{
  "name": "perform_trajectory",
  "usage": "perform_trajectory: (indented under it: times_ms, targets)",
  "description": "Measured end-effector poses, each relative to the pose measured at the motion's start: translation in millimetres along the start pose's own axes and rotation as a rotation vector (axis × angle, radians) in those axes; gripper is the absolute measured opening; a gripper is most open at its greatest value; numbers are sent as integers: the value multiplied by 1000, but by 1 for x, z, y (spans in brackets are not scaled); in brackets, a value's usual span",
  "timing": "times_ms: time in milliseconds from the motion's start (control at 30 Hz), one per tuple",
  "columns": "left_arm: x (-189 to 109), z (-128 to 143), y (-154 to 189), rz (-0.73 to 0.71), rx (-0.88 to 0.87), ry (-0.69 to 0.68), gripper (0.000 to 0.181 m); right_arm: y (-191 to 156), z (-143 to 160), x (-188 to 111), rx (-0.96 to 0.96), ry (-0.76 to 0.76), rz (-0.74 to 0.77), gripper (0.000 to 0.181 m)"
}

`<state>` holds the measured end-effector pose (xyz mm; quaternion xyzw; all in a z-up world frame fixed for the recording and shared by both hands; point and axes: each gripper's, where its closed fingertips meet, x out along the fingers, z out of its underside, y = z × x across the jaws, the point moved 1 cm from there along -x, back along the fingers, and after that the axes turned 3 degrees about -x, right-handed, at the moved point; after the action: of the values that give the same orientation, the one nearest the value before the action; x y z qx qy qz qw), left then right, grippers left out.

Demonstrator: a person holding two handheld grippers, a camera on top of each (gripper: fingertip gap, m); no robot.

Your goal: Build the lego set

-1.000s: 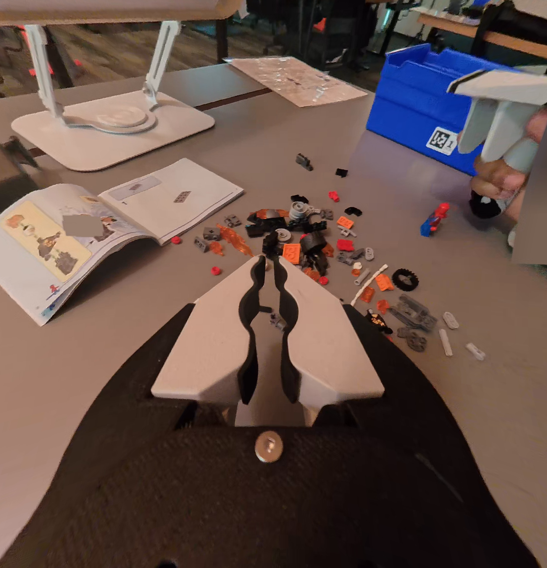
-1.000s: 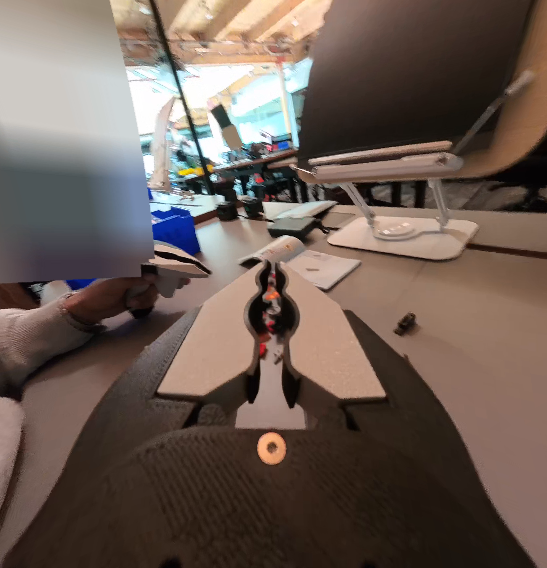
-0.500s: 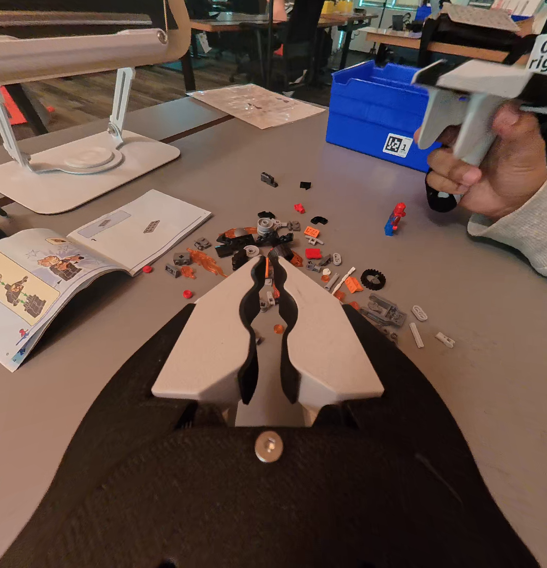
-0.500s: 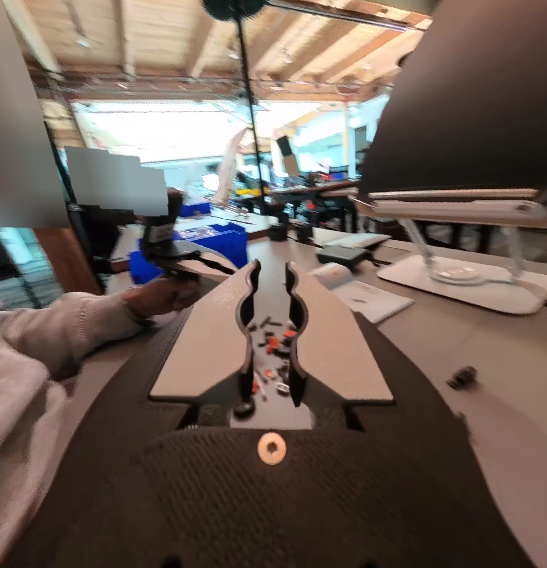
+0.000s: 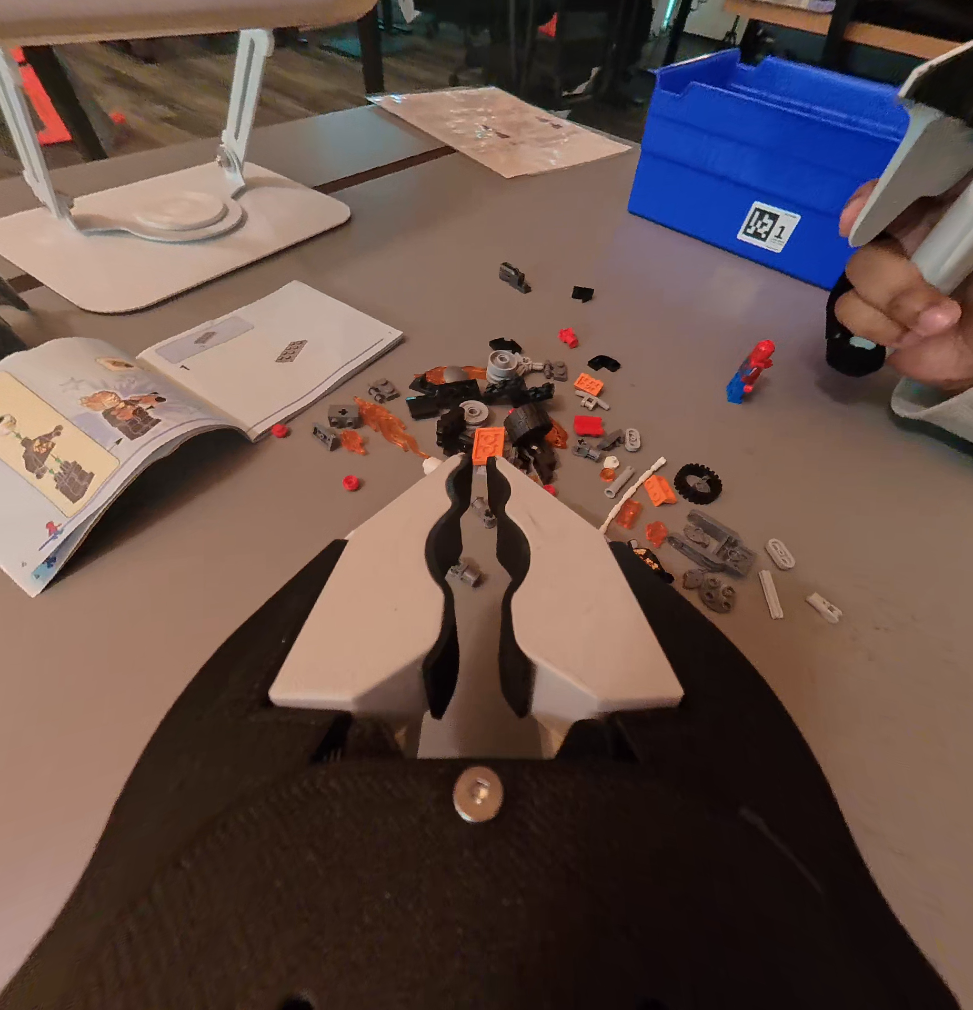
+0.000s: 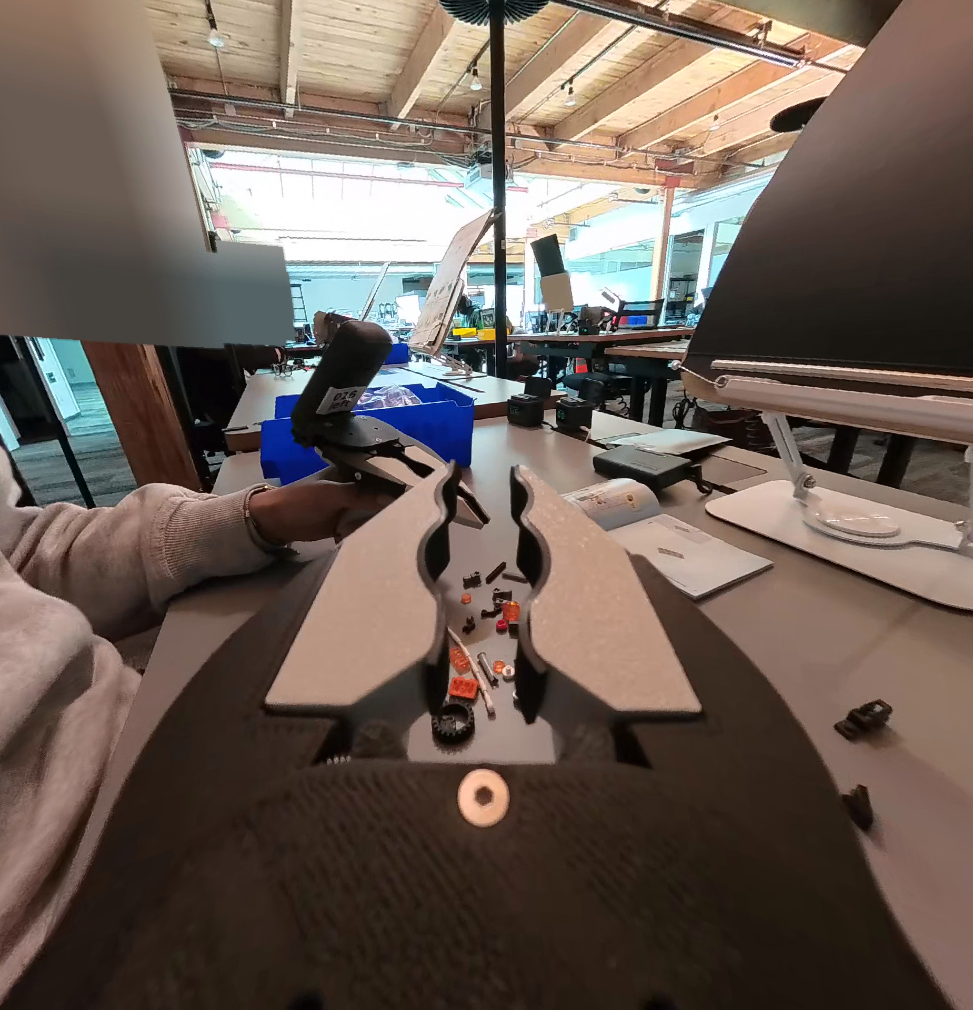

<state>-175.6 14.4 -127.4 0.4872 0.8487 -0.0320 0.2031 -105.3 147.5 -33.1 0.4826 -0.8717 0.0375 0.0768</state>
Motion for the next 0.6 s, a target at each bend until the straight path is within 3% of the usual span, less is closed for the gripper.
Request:
perform_trajectory:
  times_ms: [433,600]
  targets:
    - [6,5,14,51,-8,-42,9,12,2,-3,44,0,58,16]
    - [9,15,20,150,-112,-127,5,29,7,-10,-29,-49,165,11]
